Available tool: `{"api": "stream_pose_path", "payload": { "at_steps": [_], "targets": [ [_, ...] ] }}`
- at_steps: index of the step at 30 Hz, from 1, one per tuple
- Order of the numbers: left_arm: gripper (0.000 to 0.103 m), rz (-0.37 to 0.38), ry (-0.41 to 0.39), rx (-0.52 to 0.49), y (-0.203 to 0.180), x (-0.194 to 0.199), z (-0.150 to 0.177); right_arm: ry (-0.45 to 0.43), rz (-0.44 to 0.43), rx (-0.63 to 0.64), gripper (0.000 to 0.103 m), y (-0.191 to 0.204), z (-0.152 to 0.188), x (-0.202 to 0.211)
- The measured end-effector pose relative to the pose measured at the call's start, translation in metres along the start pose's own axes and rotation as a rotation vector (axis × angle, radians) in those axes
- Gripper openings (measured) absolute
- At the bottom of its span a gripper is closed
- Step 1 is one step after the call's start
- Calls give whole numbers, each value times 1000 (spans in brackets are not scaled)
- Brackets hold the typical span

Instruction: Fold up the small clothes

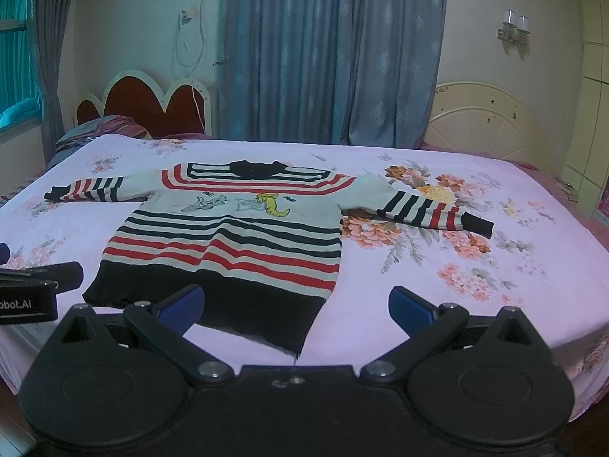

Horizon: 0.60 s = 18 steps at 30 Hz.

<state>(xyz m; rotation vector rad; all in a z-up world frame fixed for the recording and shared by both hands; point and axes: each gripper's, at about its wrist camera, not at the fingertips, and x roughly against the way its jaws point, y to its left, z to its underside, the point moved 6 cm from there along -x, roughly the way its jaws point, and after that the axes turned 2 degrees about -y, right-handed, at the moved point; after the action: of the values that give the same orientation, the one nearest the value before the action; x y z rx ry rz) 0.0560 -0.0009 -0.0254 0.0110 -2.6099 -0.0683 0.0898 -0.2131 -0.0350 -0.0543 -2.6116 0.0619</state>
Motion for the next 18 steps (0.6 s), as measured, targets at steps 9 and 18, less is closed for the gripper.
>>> {"api": "stream_pose_path", "payload": {
  "at_steps": [9,18],
  "targets": [
    [103,-3,6,3,-1,-1,3,1,1,0,102,0,1,0],
    [103,-2,2,3,-3,-1,4,-4,0,-2,102,-2,3,-1]
  ]
}}
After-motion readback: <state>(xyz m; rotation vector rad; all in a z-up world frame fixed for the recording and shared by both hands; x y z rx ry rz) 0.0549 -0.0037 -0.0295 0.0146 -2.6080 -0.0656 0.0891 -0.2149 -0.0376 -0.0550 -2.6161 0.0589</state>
